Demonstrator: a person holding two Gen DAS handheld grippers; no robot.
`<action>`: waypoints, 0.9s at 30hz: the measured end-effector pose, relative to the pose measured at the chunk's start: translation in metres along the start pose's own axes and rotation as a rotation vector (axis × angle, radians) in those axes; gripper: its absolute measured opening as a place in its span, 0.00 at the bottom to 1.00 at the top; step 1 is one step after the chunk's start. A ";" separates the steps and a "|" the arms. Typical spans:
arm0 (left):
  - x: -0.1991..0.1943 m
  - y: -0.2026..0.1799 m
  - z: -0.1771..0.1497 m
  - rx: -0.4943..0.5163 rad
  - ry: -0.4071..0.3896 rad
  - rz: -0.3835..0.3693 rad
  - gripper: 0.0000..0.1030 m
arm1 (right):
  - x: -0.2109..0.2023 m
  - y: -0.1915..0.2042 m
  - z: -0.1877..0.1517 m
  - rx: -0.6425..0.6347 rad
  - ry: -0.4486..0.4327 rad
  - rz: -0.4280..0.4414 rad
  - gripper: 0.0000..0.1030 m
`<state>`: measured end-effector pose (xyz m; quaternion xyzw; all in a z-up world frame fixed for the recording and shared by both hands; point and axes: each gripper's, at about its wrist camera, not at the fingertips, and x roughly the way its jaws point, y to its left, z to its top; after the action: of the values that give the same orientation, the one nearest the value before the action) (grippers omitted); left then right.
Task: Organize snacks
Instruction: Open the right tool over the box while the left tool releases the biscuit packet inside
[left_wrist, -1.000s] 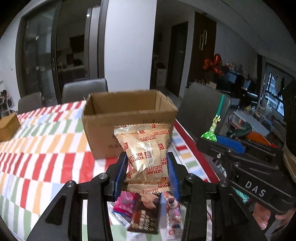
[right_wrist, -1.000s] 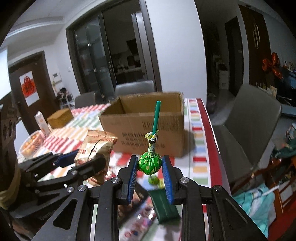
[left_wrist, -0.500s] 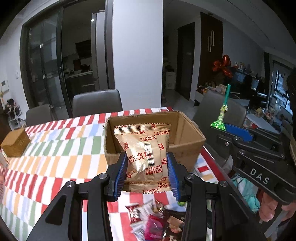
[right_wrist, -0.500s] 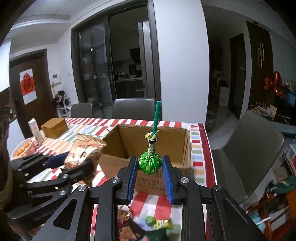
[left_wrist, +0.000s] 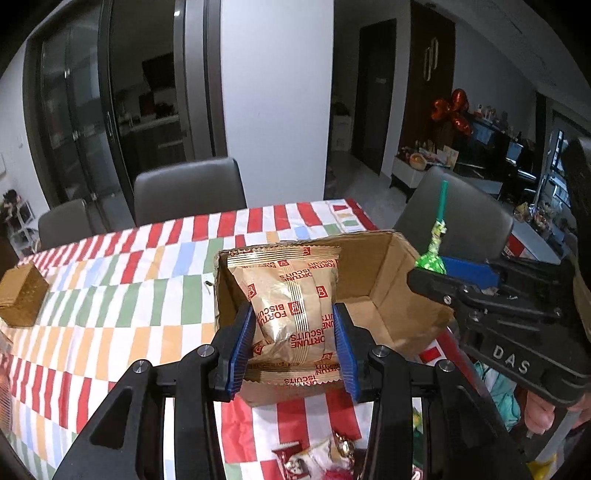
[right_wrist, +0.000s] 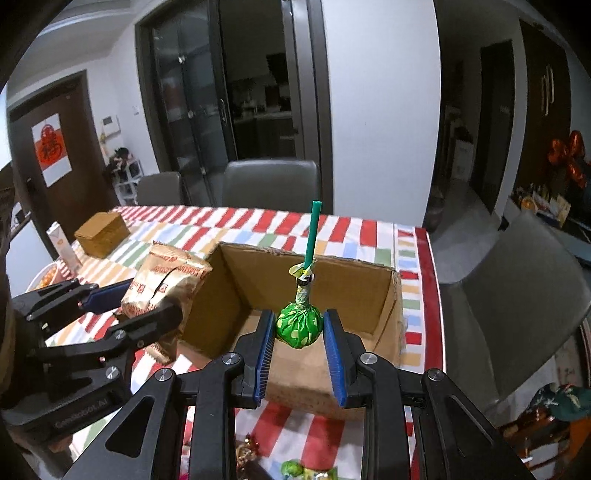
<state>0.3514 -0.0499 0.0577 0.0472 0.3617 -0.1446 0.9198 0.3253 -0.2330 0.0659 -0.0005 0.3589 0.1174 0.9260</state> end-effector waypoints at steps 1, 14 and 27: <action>0.007 0.002 0.005 -0.002 0.011 0.003 0.40 | 0.007 -0.002 0.003 0.004 0.015 -0.005 0.27; 0.012 0.012 0.004 -0.017 0.024 0.071 0.74 | 0.021 -0.008 0.001 0.000 0.041 -0.076 0.49; -0.048 -0.006 -0.037 0.014 -0.016 0.051 0.79 | -0.038 0.009 -0.036 -0.032 -0.037 -0.016 0.52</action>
<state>0.2925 -0.0374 0.0631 0.0617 0.3519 -0.1241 0.9257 0.2722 -0.2352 0.0658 -0.0160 0.3396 0.1158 0.9333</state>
